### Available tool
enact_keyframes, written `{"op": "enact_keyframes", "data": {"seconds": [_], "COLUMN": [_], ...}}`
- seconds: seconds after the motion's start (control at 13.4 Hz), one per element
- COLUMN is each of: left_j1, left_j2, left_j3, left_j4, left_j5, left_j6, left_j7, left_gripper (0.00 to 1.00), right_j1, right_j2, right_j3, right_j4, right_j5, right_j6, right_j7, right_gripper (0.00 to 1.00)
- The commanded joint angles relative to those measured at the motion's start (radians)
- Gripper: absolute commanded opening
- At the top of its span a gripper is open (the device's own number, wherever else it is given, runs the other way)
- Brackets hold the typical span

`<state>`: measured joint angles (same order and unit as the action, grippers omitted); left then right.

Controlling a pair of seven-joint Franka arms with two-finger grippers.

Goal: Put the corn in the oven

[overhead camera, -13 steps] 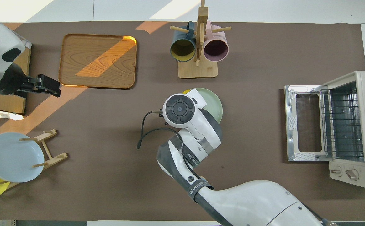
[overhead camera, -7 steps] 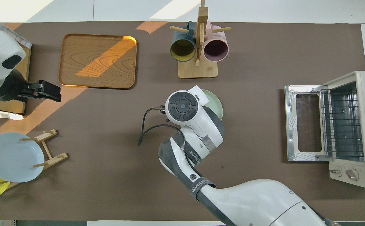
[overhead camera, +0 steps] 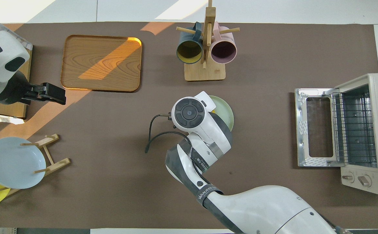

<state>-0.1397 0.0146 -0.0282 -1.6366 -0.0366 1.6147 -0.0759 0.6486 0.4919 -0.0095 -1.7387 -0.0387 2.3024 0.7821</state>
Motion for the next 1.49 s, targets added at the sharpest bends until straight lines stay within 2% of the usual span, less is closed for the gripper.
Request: {"op": "enact_keyframes", "data": {"seconds": [0.0,0.07,0.22,0.6,0.82,0.97,1.42], "left_j1": [-0.009,-0.011,-0.008,0.002,0.003,0.003,0.003], "left_j2": [-0.041,-0.051,-0.064,-0.062,-0.062,-0.064,-0.064], "left_j3": [0.008,0.008,0.008,0.007,0.008,0.008,0.008], "left_j4": [-0.052,-0.067,-0.083,-0.075,-0.072,-0.072,-0.072], "left_j5": [0.023,0.023,0.023,0.023,0.023,0.023,0.023], "left_j6": [0.019,0.02,0.021,0.027,0.014,0.02,0.021], "left_j7": [0.012,0.012,0.013,0.012,0.004,0.004,0.004], "left_gripper": [1.0,1.0,1.0,1.0,1.0,1.0,1.0], "right_j1": [-0.017,-0.024,-0.041,-0.205,-0.317,-0.397,-0.522], "right_j2": [-0.004,-0.006,-0.039,-0.254,-0.312,-0.361,-0.371], "right_j3": [0.0,0.0,-0.001,-0.001,0.0,-0.001,-0.003], "right_j4": [0.104,0.157,0.188,0.128,0.039,-0.129,-0.157], "right_j5": [-0.088,-0.124,-0.139,-0.139,-0.129,-0.119,-0.133], "right_j6": [-0.206,-0.297,-0.407,-0.679,-0.672,-0.464,-0.483], "right_j7": [-0.075,-0.078,-0.083,-0.173,-0.228,-0.314,-0.496], "right_gripper": [0.0,0.0,0.0,0.0,0.0,0.0,0.0]}}
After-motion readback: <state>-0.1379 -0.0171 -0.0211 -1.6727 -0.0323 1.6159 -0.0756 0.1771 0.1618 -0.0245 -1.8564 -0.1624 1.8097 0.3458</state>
